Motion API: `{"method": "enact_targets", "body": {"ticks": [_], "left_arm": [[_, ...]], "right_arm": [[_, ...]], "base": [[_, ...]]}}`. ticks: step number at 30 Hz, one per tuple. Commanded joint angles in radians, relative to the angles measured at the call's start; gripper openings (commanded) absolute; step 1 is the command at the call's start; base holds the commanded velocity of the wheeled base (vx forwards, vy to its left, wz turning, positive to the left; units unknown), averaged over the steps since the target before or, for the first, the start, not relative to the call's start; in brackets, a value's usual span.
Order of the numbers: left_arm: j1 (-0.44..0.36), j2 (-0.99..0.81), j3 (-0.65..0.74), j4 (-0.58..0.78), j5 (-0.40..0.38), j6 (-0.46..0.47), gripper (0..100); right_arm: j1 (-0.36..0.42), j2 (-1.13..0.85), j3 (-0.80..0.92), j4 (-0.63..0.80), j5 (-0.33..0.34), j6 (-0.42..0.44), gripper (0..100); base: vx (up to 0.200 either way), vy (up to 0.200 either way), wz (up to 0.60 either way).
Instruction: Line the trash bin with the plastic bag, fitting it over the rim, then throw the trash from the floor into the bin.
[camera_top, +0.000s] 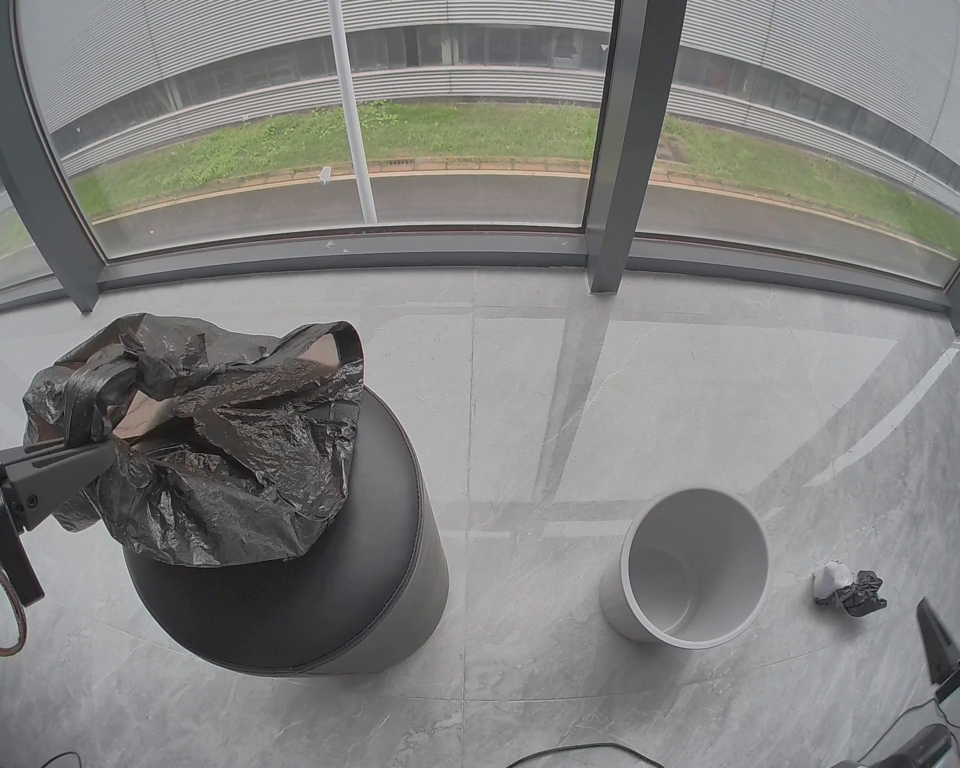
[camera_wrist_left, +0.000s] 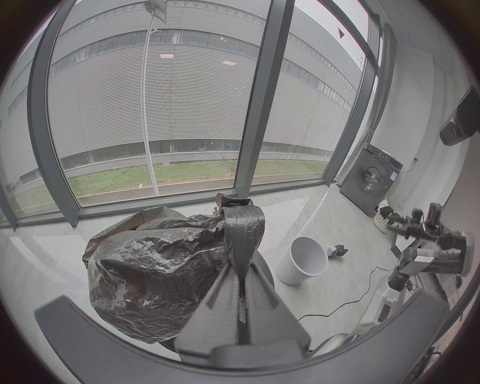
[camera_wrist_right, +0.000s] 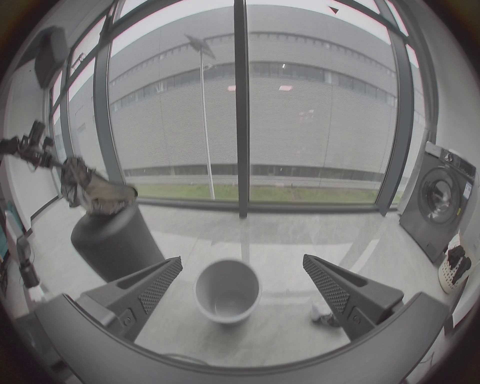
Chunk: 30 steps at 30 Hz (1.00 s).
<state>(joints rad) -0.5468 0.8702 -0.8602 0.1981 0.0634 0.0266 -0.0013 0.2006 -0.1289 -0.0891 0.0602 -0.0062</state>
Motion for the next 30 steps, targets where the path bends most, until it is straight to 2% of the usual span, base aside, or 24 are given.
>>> {"method": "enact_targets", "body": {"ticks": [1,2,3,4,6,8,9,10,15,19,23,27,30], "left_arm": [[-0.084,0.056,0.03,-0.006,0.001,0.009,0],[-0.084,0.056,0.03,-0.006,0.001,0.009,0],[-0.097,0.056,0.046,-0.009,0.003,0.009,0],[-0.113,0.055,0.055,-0.008,0.004,0.009,0],[-0.113,0.055,0.047,-0.011,0.004,0.009,0],[-0.113,0.061,0.038,-0.019,0.004,0.009,0],[-0.113,0.061,0.033,-0.02,0.006,0.009,0],[-0.113,0.069,0.021,-0.029,0.007,0.013,0],[-0.113,0.081,-0.002,-0.051,0.012,0.067,0],[-0.111,0.076,-0.006,-0.048,0.013,0.073,0],[-0.11,0.07,-0.006,-0.049,0.015,0.075,0],[-0.108,0.098,-0.057,-0.052,0.013,0.095,0],[-0.107,0.156,-0.102,-0.101,0.009,0.101,0]], "right_arm": [[-0.082,0.737,-0.521,-0.242,0.201,-0.035,100],[-0.082,0.737,-0.521,-0.242,0.201,-0.035,100],[0.006,0.812,-0.534,-0.244,0.236,-0.123,100],[0.168,0.942,-0.569,-0.247,0.24,-0.189,100],[0.308,1.082,-0.656,-0.254,0.222,-0.187,100],[0.397,1.206,-0.749,-0.258,0.205,-0.186,100],[0.415,1.235,-0.775,-0.258,0.202,-0.186,100],[0.468,1.338,-0.867,-0.258,0.201,-0.19,100],[0.607,1.6,-1.1,-0.274,0.199,-0.193,100],[0.701,1.783,-1.285,-0.354,0.182,-0.193,100],[0.758,1.875,-1.377,-0.366,0.135,-0.187,100],[0.776,1.909,-1.393,-0.383,0.125,-0.186,100],[0.779,1.907,-1.374,-0.437,0.09,-0.184,100]], "base": [[0.0,0.0,0.0],[0.0,0.0,0.0],[0.0,0.0,0.0],[0.0,0.0,0.0],[0.0,0.0,0.0],[0.0,0.0,0.0],[0.0,0.0,0.0],[0.0,0.0,0.0],[0.0,0.0,0.0],[0.0,0.0,0.0],[0.0,0.0,0.0],[0.0,0.0,0.0],[0.0,0.0,0.0]]}}
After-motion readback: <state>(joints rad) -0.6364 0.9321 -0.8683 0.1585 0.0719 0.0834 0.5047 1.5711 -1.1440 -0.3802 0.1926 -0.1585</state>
